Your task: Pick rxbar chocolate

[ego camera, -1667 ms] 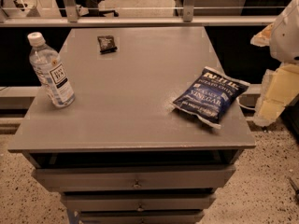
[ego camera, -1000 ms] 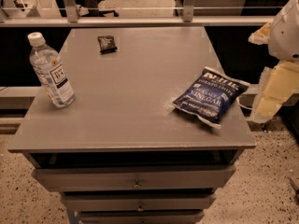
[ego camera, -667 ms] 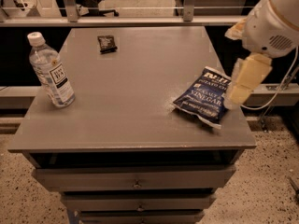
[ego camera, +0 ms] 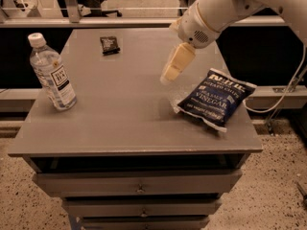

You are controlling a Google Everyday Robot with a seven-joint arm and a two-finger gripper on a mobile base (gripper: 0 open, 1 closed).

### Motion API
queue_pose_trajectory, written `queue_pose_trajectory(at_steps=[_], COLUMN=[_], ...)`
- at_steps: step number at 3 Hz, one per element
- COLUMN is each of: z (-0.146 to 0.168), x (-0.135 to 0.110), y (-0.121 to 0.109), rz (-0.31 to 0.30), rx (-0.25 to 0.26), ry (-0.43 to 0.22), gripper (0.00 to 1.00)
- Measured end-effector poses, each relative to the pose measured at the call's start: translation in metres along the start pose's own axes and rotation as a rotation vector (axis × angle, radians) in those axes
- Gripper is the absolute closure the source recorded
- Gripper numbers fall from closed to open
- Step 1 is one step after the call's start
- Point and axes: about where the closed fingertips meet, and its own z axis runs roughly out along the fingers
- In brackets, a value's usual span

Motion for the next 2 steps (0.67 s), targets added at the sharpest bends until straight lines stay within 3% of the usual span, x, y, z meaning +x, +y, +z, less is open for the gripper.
queue_pose_trajectory(at_steps=[1,2], z=[0.001,0.033], x=[0.000,-0.008], y=[0.000,-0.017], rz=[0.000,0.017], rx=[-0.001,0.016], ry=[-0.002,-0.057], gripper=[0.00,0.00])
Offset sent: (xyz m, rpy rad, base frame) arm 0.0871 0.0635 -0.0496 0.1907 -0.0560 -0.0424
